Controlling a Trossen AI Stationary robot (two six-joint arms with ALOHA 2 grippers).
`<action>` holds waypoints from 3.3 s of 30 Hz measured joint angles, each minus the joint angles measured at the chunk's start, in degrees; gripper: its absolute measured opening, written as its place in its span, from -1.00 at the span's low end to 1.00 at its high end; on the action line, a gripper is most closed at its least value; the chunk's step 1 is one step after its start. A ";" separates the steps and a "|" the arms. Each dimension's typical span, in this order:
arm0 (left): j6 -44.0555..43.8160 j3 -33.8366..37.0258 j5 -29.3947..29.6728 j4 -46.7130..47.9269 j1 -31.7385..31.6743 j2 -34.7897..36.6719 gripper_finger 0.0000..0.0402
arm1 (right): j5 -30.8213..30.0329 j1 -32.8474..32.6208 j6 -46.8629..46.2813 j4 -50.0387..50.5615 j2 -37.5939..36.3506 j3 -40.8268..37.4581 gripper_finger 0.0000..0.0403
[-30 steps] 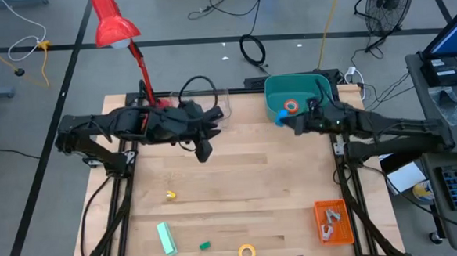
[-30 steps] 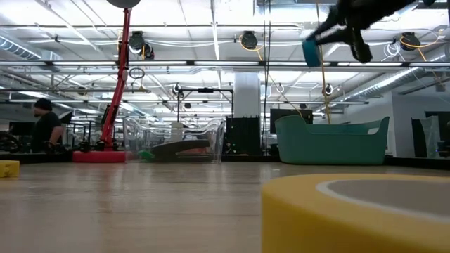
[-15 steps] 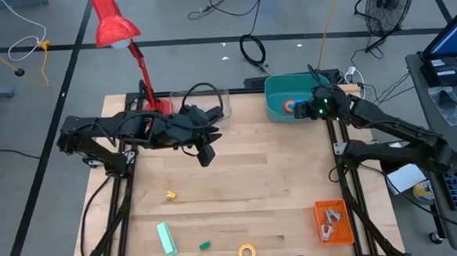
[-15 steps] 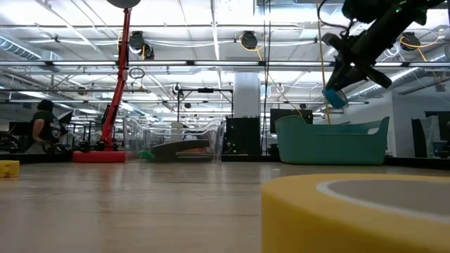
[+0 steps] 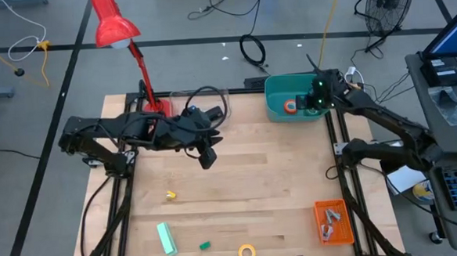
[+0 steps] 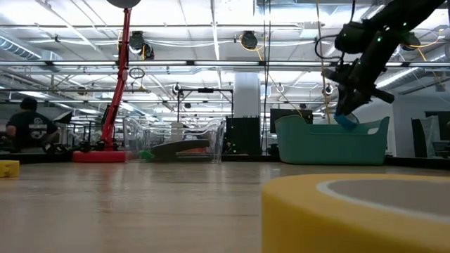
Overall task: Pick and place Stapler, Stapler remover, tape
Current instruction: Put the blue tape into the blue bin, then put the big light blue stapler into the transparent bin
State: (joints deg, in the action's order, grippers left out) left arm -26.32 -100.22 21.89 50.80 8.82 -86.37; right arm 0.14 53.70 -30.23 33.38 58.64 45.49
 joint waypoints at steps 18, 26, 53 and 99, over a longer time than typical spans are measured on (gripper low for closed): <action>-3.73 0.00 -0.63 4.34 0.00 -0.02 -0.52 | -3.41 5.24 9.42 -8.99 12.88 0.09 -0.82; -4.24 0.00 -0.85 5.23 0.07 -0.02 -0.52 | -6.45 5.24 13.63 -9.44 17.63 0.09 -0.82; -4.40 0.00 -0.85 5.69 0.11 0.00 -0.52 | -7.43 5.16 19.01 -7.85 18.11 0.09 -0.34; -1.19 0.00 -21.44 22.22 0.26 0.02 -0.52 | 31.22 -30.05 -14.88 -22.44 -20.62 0.07 -0.31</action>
State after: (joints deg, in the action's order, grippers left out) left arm -27.51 -100.22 0.45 73.03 9.08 -86.35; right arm 31.36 23.65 -45.11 10.94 38.02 45.56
